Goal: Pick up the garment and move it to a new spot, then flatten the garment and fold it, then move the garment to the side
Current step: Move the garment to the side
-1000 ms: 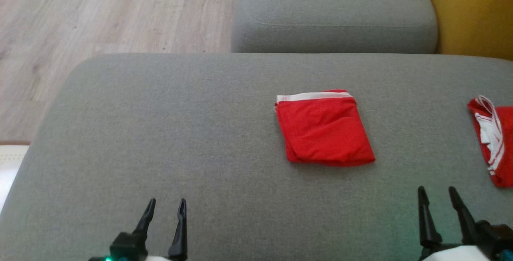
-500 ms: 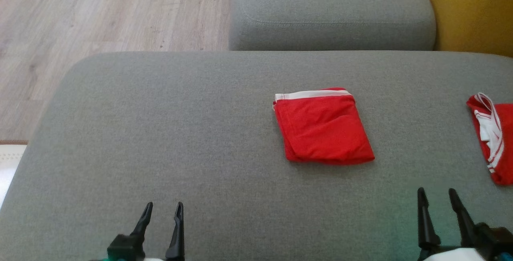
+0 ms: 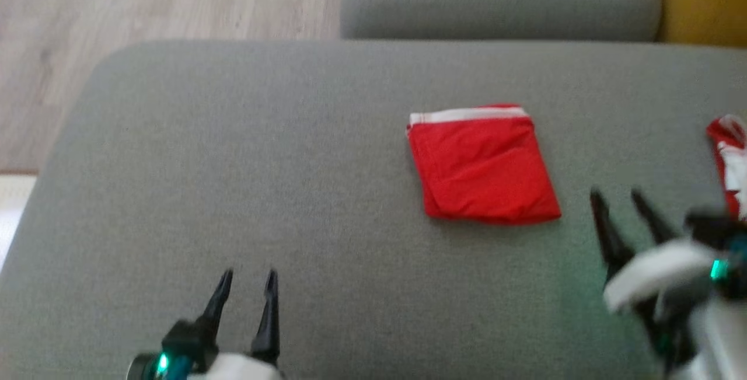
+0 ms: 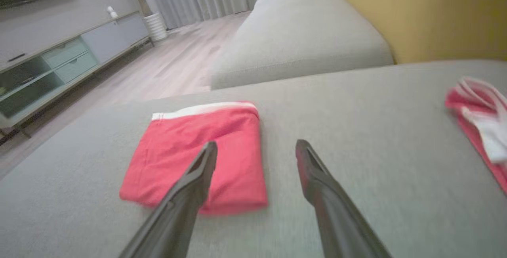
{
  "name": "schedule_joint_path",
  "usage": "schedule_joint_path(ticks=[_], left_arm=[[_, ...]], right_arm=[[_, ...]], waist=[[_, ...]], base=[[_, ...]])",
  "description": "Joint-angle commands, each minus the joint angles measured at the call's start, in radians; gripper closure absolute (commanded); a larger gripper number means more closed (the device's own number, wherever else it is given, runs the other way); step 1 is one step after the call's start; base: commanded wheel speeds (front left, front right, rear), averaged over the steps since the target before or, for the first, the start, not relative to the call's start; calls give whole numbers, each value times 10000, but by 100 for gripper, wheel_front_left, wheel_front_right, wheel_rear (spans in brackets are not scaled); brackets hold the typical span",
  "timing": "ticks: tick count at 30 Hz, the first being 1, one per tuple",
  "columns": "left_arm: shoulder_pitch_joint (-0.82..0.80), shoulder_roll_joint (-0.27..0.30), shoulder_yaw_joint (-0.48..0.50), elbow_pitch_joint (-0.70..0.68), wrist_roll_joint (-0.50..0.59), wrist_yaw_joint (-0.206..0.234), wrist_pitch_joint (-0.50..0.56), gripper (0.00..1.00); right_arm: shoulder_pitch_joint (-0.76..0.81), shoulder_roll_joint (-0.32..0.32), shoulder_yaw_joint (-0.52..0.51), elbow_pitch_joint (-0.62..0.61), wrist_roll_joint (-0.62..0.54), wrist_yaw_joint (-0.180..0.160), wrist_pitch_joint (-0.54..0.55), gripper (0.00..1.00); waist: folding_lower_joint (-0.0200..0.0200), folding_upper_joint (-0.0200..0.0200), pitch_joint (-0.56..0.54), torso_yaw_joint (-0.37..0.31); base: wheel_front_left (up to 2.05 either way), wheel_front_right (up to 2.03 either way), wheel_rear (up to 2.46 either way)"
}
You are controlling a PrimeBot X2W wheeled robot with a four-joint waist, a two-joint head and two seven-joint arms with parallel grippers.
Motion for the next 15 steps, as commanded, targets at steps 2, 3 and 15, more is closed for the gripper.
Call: schedule_joint_path(ticks=[2,3,15], left_arm=[[-1025,-41,57,-501,-209,119,-63,0],[-1207,-41,-89,-545,-316,179,-63,0],[-2372,-41,-1657,-552,-1248,906,-63,0]], right_arm=[[-1308,-401,15,-356,486,67,1007,0],[-1745,-409,-142,-201,753,67,1606,0],[-4897,-426,-936,3137,723,67,4531,0]], waist=[[0,0,1000,293],[0,0,1227,388],[0,0,2563,1698]], base=[[0,0,0],[0,0,0],[0,0,0]])
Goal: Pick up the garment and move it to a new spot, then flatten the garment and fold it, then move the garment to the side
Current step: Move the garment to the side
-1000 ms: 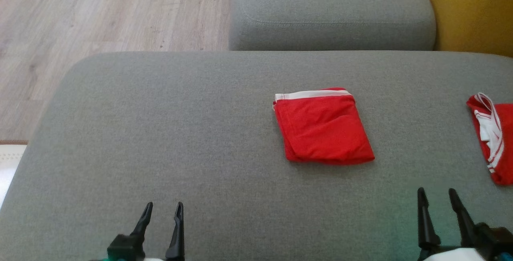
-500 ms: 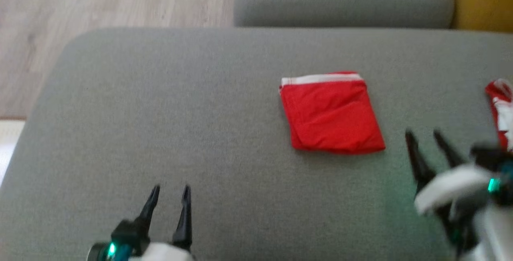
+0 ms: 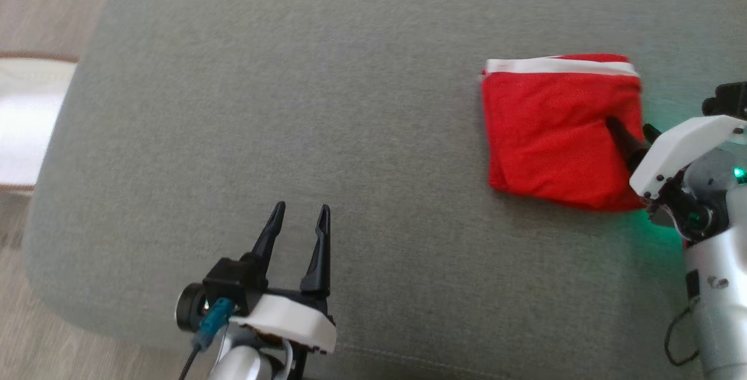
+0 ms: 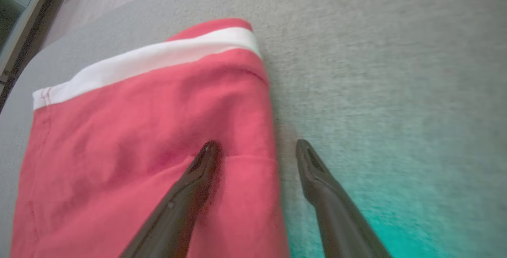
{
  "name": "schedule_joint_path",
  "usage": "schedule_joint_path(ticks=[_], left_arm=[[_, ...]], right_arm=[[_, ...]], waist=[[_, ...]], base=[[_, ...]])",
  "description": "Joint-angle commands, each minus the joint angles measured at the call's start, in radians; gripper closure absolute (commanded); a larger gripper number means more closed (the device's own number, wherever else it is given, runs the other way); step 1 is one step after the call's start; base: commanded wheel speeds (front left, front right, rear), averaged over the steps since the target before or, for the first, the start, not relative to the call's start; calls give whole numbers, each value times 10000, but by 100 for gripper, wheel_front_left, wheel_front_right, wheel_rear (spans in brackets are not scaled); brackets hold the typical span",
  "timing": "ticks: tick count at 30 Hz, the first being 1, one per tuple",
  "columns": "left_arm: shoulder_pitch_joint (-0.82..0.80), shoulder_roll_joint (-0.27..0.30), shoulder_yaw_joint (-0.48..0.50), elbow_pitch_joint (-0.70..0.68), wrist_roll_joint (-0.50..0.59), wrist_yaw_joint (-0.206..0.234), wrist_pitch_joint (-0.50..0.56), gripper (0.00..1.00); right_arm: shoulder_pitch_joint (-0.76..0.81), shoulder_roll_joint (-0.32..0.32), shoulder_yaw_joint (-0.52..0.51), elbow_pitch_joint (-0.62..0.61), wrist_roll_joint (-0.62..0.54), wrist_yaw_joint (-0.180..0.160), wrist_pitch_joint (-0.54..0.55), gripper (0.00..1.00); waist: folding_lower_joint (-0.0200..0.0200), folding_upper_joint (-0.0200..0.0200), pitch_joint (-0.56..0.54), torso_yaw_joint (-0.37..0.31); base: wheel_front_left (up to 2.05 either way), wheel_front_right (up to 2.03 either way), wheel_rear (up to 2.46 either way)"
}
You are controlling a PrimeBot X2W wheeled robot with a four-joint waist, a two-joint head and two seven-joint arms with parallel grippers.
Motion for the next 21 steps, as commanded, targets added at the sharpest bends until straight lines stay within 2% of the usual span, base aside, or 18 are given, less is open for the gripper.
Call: schedule_joint_path(ticks=[1,2,3,4,7,11,16,17,21], left_arm=[[-357,-7,237,-297,-38,128,-63,0],[-373,-7,230,-302,-42,172,-63,0],[-381,-7,243,-309,-41,213,-63,0],[-375,-7,279,-313,-36,257,-63,0],[-269,-7,501,-359,36,352,-63,0],[6,-7,869,-335,280,266,-63,0],[-100,-7,1022,-359,540,-15,-63,0],[-100,-7,1022,-359,540,-15,-63,0],[-504,-7,829,-367,677,-169,-63,0]], right_arm=[[-347,-43,192,-151,-14,67,124,0],[-406,-44,302,-10,-12,67,173,2],[-456,-3,293,94,87,67,110,93],[-495,70,220,180,206,67,17,100],[-516,269,257,46,613,67,-333,100],[-313,242,769,-533,927,67,-514,100],[-135,-328,1096,-1447,1118,67,-359,100],[-135,-328,1096,-1447,1118,67,-359,100],[-97,-1040,892,-1895,946,67,-234,100]], waist=[[-2,0,220,286],[-2,0,215,300],[-2,0,198,284],[-2,0,165,223],[-2,0,22,-280],[-2,0,-172,-1661],[-2,0,16,-3391],[-2,0,16,-3391],[-2,0,372,-4064]], base=[[0,0,0],[0,0,0],[0,0,0],[0,0,0],[0,0,0],[0,0,0],[0,0,0],[0,0,0],[0,0,0]])
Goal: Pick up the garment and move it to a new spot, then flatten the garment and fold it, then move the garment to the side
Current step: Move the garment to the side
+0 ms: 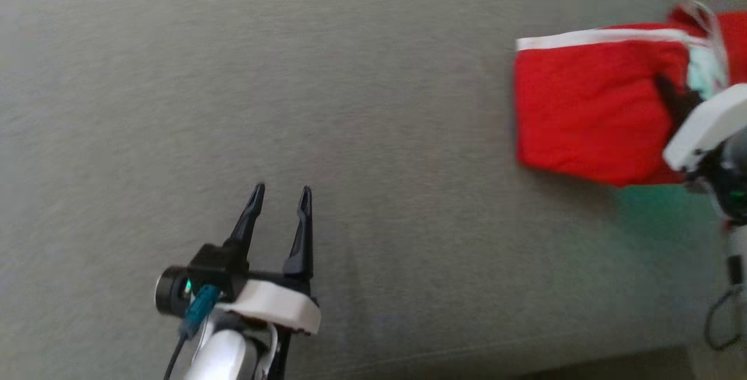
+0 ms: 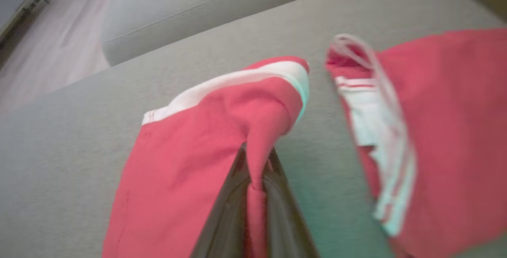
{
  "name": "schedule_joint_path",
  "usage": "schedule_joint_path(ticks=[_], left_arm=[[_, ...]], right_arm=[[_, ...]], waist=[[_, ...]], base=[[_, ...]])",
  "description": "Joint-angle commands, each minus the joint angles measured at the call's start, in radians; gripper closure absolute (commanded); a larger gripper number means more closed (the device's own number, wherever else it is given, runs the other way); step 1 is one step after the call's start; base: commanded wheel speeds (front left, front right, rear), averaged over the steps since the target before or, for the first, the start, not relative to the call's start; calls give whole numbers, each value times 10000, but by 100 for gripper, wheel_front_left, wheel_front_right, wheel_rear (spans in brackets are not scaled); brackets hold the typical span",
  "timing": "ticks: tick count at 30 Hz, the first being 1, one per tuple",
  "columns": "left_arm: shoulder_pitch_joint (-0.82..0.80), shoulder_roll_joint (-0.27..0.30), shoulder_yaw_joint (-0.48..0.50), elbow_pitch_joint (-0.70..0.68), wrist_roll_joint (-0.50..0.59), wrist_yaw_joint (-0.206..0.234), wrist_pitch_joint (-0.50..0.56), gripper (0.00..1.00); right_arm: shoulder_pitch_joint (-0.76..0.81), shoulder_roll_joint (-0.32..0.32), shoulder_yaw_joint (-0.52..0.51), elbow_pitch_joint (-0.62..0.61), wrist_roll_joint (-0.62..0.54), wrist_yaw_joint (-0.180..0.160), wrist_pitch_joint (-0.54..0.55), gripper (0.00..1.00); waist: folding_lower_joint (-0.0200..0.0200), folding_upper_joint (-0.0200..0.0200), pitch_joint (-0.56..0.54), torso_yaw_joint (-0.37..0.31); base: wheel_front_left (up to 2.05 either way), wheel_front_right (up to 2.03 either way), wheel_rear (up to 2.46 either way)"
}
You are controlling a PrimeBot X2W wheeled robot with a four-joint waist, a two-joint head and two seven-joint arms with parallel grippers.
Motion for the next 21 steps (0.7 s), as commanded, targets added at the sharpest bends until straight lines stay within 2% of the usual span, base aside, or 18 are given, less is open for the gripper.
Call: schedule_joint_path(ticks=[1,5,11,16,21], left_arm=[[-416,-9,181,-339,133,-60,-61,0],[-648,-9,120,-366,210,-115,-61,0],[-664,-9,262,-307,501,-158,-61,0],[-578,-9,488,-443,567,-109,-61,0],[-451,-9,727,-508,654,-175,-61,0]], right_arm=[[-95,-316,35,-468,-152,67,22,100],[-540,-956,-330,-556,-559,67,100,100],[-1654,-1951,-541,-36,-1559,67,127,100],[-2136,-3277,-535,617,-2071,67,531,100],[-2118,-4478,-329,1265,-2491,67,1120,100]], waist=[[0,0,373,-950],[0,0,738,-950],[0,0,1151,-512],[0,0,1375,-55],[0,0,1478,59]], base=[[0,0,0],[0,0,0],[0,0,0],[0,0,0],[0,0,0]])
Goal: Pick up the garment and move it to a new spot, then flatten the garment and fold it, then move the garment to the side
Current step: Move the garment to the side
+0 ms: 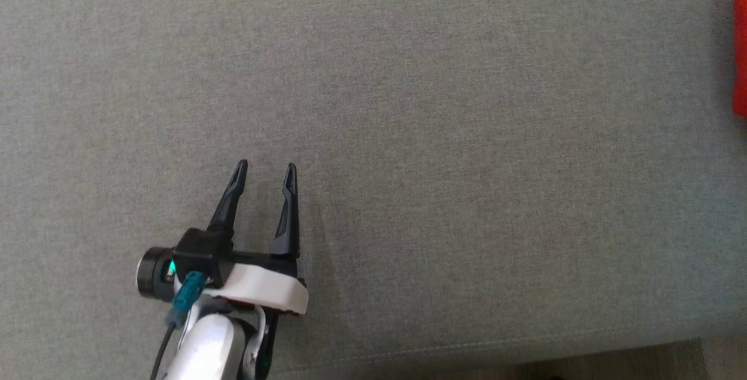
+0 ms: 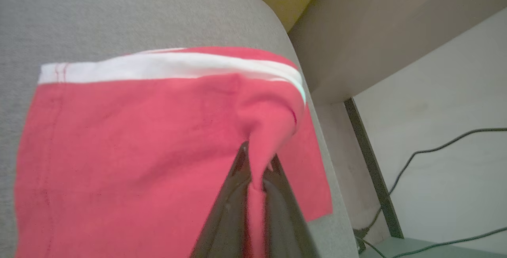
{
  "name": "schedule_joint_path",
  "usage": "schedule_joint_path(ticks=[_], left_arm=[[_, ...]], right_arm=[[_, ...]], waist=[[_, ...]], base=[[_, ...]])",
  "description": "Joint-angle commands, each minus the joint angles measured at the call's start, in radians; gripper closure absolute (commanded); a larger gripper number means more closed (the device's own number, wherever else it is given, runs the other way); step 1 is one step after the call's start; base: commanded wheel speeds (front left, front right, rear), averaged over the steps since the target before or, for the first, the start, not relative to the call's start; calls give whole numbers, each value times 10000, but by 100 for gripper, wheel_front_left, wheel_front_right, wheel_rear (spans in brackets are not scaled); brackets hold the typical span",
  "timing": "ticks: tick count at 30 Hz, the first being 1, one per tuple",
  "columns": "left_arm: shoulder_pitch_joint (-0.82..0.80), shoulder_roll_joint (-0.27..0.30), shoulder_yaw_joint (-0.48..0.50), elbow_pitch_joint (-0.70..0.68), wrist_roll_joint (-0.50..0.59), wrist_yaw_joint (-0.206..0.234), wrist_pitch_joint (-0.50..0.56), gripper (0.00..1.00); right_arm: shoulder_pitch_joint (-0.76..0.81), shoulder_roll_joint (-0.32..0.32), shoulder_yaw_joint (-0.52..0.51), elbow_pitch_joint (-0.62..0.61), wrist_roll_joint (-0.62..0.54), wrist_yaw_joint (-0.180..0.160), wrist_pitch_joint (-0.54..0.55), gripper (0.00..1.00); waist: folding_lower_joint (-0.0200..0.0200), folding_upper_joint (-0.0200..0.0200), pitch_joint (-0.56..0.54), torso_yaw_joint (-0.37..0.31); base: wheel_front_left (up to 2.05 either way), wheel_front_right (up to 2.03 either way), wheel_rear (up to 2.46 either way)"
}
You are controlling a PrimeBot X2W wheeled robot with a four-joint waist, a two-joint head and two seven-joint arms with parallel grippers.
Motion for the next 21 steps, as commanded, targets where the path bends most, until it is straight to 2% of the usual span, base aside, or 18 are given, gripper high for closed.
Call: schedule_joint_path(ticks=[1,2,5,11,12,16,21], left_arm=[[57,1,319,-327,128,-36,-61,0],[67,1,340,-325,133,-38,-61,0],[27,1,349,-334,126,-26,-61,0],[92,1,405,-322,102,9,-61,0],[205,1,463,-338,38,43,-61,0],[597,1,633,-340,-95,176,-61,0],[1024,1,801,-271,-314,362,-61,0]], right_arm=[[-27,-558,26,-93,-132,65,113,70],[-10,-645,59,19,-236,65,115,2],[-61,-721,-19,281,-747,65,-225,0],[-114,-629,-270,383,-2346,65,-1984,0],[-51,-428,-524,293,-2715,65,-2654,0],[370,403,-955,-368,-2845,65,-3989,0],[1458,1384,-1228,-1470,-2638,65,-4925,0]], waist=[[-1,0,2,11],[-1,0,-6,2],[-1,0,-48,-51],[-1,0,-523,-221],[-1,0,-847,-231],[-1,0,-1650,-222],[-1,0,-2502,-35]], base=[[0,0,0],[0,0,0],[0,0,0],[0,0,0],[0,0,0],[0,0,0],[0,0,0]])
